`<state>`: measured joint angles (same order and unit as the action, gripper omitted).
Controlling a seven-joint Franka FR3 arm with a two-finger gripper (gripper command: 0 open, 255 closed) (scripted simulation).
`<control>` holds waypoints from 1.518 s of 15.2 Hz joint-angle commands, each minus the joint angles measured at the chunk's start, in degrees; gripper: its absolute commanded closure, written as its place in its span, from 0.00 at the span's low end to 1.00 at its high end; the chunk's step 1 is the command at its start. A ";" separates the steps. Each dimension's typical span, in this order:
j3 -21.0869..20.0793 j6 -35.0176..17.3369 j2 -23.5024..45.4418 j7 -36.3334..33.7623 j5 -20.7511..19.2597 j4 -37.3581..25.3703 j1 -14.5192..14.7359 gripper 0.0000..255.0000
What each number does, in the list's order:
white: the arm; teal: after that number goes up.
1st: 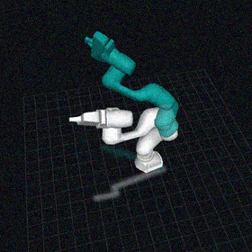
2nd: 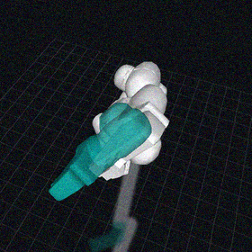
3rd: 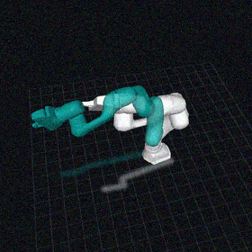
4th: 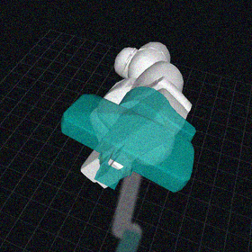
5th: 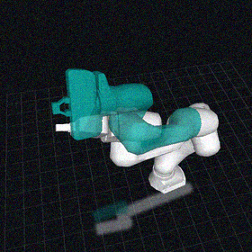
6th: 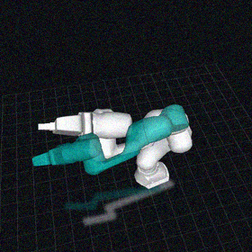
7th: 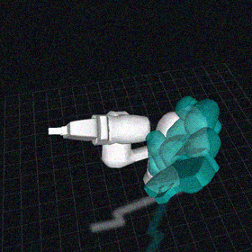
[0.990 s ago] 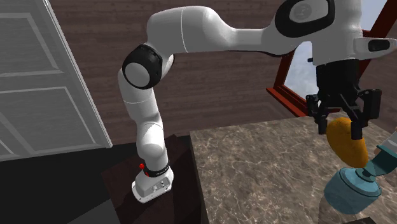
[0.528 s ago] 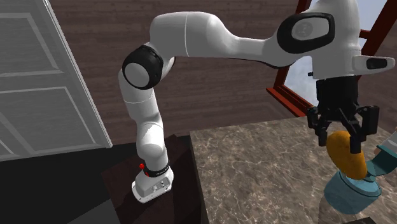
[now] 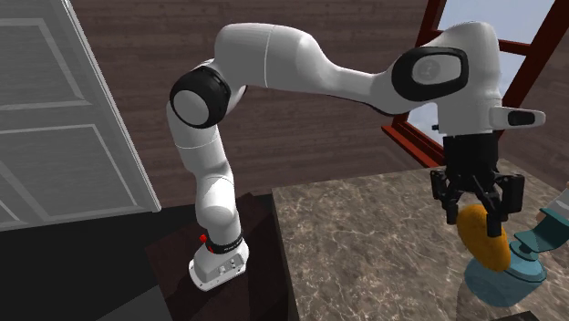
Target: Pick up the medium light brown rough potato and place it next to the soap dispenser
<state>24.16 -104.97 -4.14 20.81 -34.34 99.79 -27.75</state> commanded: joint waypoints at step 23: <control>1.14 -15.32 1.75 -8.94 -3.38 15.64 -1.01 1.00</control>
<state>25.28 -119.58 -2.36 12.44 -37.42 114.57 -28.73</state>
